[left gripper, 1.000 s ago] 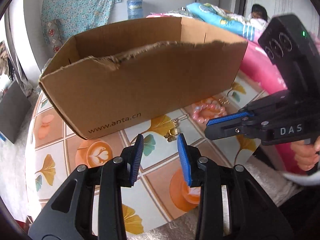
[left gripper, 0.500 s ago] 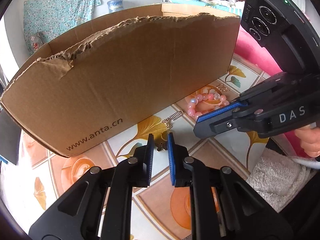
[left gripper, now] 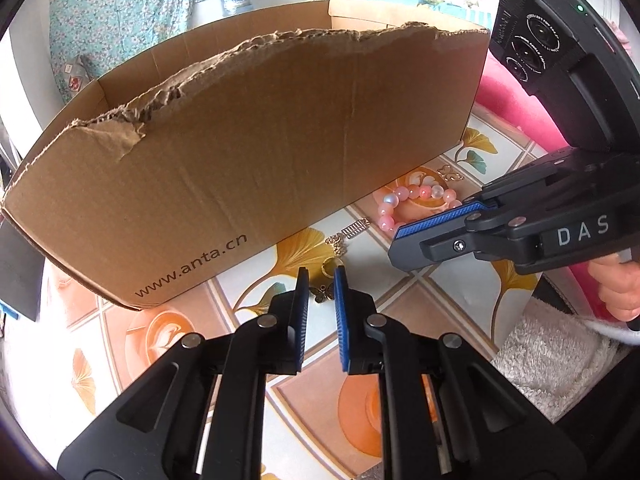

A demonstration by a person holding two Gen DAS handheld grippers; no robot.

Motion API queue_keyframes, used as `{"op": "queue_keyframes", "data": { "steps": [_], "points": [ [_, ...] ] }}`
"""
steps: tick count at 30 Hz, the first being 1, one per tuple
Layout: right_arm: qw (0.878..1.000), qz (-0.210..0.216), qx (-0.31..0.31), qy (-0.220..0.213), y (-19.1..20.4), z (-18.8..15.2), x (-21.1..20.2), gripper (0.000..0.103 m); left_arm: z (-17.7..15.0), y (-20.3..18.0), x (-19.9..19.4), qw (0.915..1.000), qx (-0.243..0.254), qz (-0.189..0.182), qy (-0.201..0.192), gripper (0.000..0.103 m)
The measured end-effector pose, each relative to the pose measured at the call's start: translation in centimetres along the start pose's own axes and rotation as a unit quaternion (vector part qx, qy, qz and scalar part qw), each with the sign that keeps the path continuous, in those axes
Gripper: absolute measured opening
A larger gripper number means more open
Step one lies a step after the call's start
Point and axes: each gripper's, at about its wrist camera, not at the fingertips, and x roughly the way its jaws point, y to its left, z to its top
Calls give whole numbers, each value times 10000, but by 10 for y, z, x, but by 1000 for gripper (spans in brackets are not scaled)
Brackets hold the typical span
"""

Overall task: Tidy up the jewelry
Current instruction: 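Move the open right tool back to the small gold ring beside the pink bracelet, then close the right tool on the small gold ring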

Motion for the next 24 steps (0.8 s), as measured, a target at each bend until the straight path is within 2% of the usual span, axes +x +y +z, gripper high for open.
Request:
{"op": "queue_keyframes", "data": {
  "steps": [7,19,24],
  "points": [
    [10000,-11,-3,-19,-2,-1,-3,10,0,1,-4,9996,-282,-23,72,12],
    [9999,-83,-12,-60,0,-6,-4,10,-4,3,-5,9995,-308,-22,-22,8],
    [9995,-169,-197,-160,9,-6,-9,10,-7,5,-10,9991,-418,-3,-68,8]
  ]
}}
